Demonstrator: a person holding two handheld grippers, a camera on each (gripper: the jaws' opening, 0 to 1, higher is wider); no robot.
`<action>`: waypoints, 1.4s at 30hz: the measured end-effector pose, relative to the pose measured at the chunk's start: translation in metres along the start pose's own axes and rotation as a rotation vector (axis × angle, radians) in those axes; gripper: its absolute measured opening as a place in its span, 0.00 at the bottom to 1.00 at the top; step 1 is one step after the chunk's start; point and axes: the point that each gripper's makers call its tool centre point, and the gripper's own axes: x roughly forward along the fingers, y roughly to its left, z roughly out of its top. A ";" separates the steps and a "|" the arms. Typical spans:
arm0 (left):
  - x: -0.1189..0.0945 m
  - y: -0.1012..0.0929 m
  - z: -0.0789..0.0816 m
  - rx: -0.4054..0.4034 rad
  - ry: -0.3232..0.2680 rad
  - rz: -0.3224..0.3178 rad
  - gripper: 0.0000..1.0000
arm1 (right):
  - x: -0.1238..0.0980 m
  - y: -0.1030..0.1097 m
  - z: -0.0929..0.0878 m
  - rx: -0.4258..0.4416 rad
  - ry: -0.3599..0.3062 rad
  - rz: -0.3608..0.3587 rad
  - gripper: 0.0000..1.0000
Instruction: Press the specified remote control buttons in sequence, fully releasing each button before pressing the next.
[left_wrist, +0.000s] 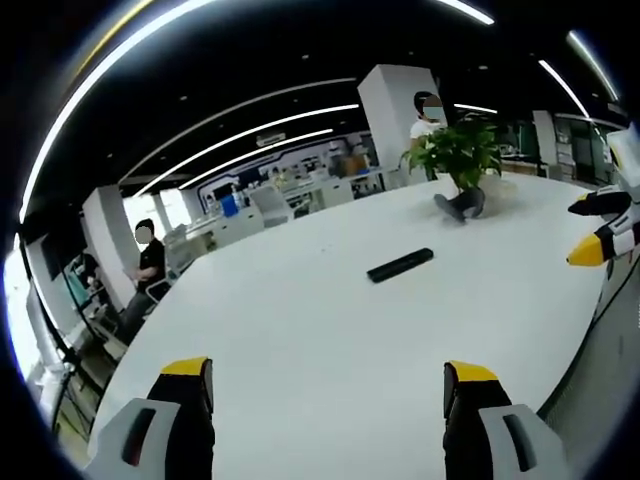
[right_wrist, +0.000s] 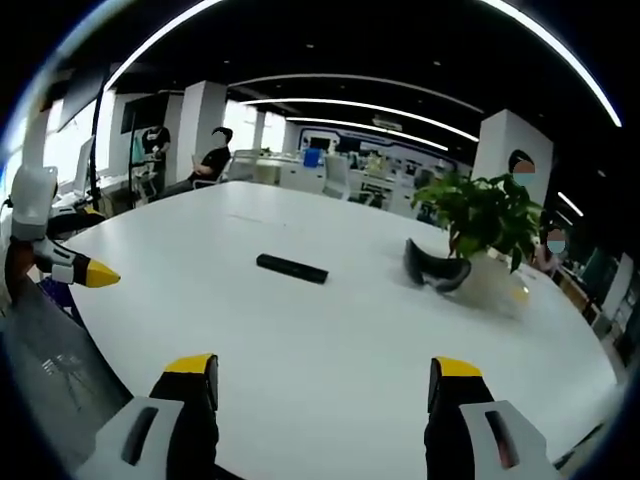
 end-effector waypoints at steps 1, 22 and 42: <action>0.000 0.000 0.000 0.000 0.001 0.002 0.99 | 0.000 0.000 0.000 0.000 -0.001 0.000 0.86; 0.000 0.010 -0.002 0.005 0.015 0.049 0.99 | -0.001 0.000 0.002 0.001 -0.011 0.002 0.85; 0.016 0.007 0.015 0.034 0.007 0.015 0.99 | -0.002 -0.001 0.002 0.016 -0.019 0.006 0.83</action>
